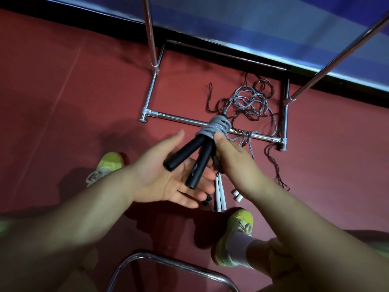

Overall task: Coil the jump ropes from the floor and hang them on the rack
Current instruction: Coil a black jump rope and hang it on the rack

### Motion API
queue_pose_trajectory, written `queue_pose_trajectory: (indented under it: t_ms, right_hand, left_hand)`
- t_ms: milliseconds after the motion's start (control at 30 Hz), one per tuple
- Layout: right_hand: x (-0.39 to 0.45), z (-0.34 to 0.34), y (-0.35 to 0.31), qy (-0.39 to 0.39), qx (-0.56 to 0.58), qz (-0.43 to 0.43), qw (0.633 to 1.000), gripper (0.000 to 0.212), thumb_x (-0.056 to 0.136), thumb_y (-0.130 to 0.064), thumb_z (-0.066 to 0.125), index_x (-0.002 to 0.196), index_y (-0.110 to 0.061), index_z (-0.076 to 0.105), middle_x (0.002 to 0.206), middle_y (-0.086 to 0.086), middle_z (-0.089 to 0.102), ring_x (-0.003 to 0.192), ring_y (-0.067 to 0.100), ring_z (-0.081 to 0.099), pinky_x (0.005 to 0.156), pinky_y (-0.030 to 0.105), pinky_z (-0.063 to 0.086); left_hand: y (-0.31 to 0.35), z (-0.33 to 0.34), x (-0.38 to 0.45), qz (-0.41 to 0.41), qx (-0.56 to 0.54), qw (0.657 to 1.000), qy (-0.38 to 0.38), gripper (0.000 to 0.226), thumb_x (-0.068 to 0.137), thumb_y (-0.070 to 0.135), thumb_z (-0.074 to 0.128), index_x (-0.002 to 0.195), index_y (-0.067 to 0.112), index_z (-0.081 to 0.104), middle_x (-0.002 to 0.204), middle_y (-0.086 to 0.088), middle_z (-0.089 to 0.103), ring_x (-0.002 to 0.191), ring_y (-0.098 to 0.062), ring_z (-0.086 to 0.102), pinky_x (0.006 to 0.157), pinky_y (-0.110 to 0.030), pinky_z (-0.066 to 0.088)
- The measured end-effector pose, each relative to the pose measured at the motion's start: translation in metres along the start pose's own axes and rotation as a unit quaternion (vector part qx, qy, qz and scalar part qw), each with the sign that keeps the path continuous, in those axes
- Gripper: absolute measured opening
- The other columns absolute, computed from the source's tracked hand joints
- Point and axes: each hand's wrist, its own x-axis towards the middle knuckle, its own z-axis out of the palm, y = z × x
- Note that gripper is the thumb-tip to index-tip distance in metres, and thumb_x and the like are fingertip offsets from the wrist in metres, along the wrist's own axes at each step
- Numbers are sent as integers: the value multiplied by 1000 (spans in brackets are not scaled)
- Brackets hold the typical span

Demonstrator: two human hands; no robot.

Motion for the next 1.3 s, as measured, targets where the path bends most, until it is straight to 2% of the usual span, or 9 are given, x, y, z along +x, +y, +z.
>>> queue_pose_trajectory:
  t_ms: [100,200,433,767,933,1033,1100,1200,1300]
  right_hand:
    - [0,-3,-2,-8,-55,-32,998,53,98,-50,27,66,-14,49,59,0,49,51,8,42,53,20,35]
    - [0,-6,1,-15,-95,-52,994,53,95,-50,25,66,-13,49,61,3,48,55,13,43,58,26,36]
    - [6,-10,5,-40,-103,22,994,49,102,-41,31,67,-14,52,51,-5,43,52,18,41,62,35,38]
    - [6,-16,5,-3,-279,9,960,61,98,-53,32,64,-4,47,58,4,42,54,17,39,58,31,34]
    - [4,-16,-2,-5,-181,10,983,56,97,-53,35,68,-12,61,46,-9,45,41,3,41,51,19,33]
    - [2,-11,-3,-59,-82,84,991,75,82,-77,33,82,-7,61,51,-1,41,41,10,35,46,23,29]
    - [0,-9,-6,-73,-47,112,990,74,73,-84,35,73,-13,56,53,-2,38,42,10,31,45,22,25]
    - [-2,-9,-11,-59,-19,114,992,53,90,-64,39,59,-20,41,49,-5,31,44,12,24,46,26,18]
    - [-1,-10,-14,-43,-1,107,993,43,95,-44,45,60,-21,35,48,-6,28,44,12,20,46,27,15]
  left_hand:
    - [2,0,-1,8,-90,996,-12,73,70,71,34,79,6,65,53,-3,45,40,-13,36,54,-28,43]
    - [7,1,0,5,-56,998,33,61,71,66,37,72,9,59,49,1,33,38,-9,22,46,-24,35]
    - [6,5,3,10,98,989,113,65,91,63,17,77,11,54,50,1,42,37,-7,21,48,-24,33]
    - [0,3,6,97,207,953,200,60,95,55,24,82,9,59,45,4,48,43,-11,28,54,-26,35]
    - [1,1,6,128,208,938,246,50,93,52,34,81,11,59,53,3,48,37,-2,38,60,-27,39]
    - [-1,-2,9,136,273,906,294,47,83,61,53,79,15,62,55,9,52,50,-4,48,65,-27,42]
    - [-3,-3,9,150,333,874,322,38,82,55,63,79,17,61,60,10,53,56,-3,48,60,-18,38]
    - [-2,-2,8,165,377,856,312,27,80,43,68,80,18,58,61,10,52,49,3,45,50,-13,34]
    - [-1,-2,7,164,375,864,294,35,71,47,77,85,21,58,66,11,54,58,-1,48,59,-21,37]
